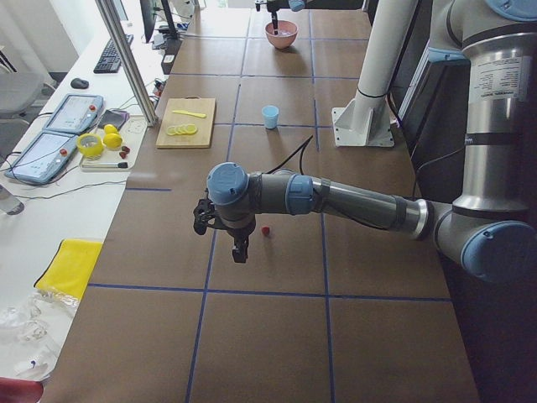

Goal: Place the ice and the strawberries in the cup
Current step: 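Grasp a third ice cube from the bowl with the right gripper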

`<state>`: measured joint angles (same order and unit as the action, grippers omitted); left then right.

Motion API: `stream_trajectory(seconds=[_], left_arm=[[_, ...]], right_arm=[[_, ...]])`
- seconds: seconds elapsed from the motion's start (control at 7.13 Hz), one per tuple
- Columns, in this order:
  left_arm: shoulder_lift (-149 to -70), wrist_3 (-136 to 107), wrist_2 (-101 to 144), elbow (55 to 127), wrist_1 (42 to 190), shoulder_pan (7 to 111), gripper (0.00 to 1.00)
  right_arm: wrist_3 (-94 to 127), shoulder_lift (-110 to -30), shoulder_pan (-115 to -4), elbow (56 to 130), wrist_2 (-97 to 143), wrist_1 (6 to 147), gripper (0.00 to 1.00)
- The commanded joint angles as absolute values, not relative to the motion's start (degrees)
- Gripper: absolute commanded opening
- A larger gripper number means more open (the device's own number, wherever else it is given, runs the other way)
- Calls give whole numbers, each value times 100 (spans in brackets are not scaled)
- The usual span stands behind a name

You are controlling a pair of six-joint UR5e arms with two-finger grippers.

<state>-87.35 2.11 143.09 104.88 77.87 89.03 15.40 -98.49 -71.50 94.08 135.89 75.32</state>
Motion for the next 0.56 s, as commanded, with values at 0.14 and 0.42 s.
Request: stream_trajectory(seconds=[0.14, 0.42], left_arm=[[-8728, 211, 14387, 10494, 7778, 8903, 100], [-8719, 211, 14616, 10494, 7778, 8912, 100]], right_arm=[[1529, -9888, -7137, 9413, 13597, 7532, 38], [1512, -9905, -7145, 9448, 13614, 7532, 0]])
